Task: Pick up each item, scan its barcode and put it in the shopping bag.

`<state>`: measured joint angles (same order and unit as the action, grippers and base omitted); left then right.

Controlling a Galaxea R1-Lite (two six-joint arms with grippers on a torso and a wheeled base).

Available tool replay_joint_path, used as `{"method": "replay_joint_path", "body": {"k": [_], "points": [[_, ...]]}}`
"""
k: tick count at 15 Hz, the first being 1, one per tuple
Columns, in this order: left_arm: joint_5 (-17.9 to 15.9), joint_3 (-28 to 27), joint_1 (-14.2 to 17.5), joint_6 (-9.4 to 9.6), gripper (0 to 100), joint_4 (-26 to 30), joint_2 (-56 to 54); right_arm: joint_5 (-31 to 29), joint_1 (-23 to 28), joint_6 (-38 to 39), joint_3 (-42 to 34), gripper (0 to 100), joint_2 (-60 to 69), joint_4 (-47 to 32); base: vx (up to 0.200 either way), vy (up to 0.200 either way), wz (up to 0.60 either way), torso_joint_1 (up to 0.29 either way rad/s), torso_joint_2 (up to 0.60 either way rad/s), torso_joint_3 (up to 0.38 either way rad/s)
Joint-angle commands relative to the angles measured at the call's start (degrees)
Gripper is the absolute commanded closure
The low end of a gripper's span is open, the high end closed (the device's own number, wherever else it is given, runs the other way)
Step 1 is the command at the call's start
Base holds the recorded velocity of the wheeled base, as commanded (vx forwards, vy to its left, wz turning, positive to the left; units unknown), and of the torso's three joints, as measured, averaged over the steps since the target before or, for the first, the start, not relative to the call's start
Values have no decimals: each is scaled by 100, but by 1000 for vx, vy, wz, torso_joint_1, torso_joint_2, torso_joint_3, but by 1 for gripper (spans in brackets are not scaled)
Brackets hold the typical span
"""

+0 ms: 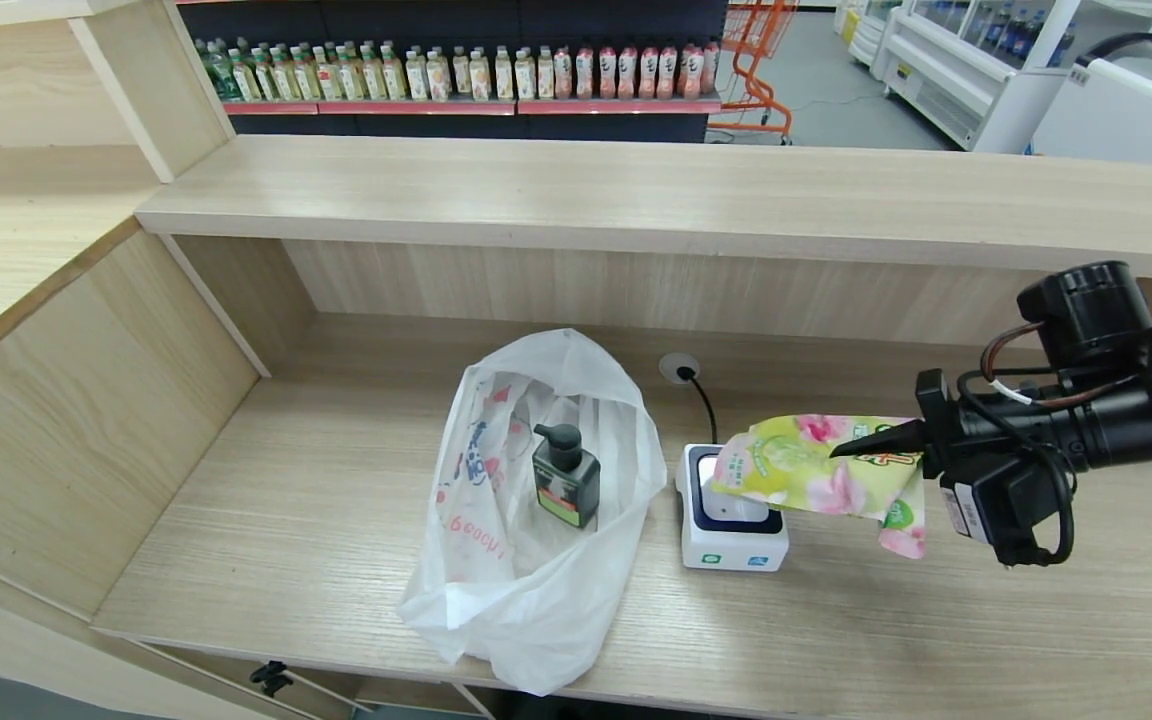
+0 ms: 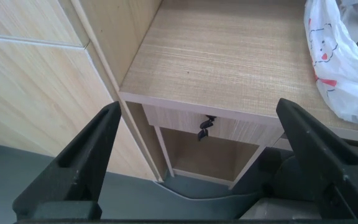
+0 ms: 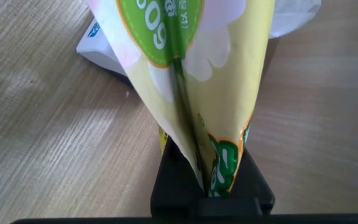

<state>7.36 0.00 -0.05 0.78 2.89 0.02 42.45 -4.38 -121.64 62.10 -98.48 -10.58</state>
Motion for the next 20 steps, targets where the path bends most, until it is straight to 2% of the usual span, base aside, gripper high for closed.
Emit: {"method": "replay_joint_path", "body": {"k": [1,9,10,11,12,13,16,18,20], "points": [[2,0,-4,1,0,1,-2,0,-2,-18,-5,100,39,3,0,0,0,0,0,0],[11,0,5,1,0,1,-2,9,-2,0,39,100,48,3,0,0,0,0,0,0],[2,0,5,1,0,1,-2,132,-11,158,136,100,136,-23,0,0,0,0,0,0],[2,0,5,1,0,1,-2,405,-19,817,268,100,391,-58,0,0,0,0,0,0],[2,0,5,-8,0,1,-2,466,-28,1142,312,100,487,-58,0,0,0,0,0,0],[2,0,-4,-8,0,1,-2,633,-160,3366,654,100,1032,-40,0,0,0,0,0,0],[2,0,-4,1,0,1,-2,616,-362,7374,1357,100,1392,91,0,0,0,0,0,0],[2,0,5,1,0,1,-2,563,-494,9430,1287,100,1647,100,0,0,0,0,0,0],[2,0,-4,-16,0,1,-2,352,-520,10977,865,100,1955,179,0,0,0,0,0,0]]}}
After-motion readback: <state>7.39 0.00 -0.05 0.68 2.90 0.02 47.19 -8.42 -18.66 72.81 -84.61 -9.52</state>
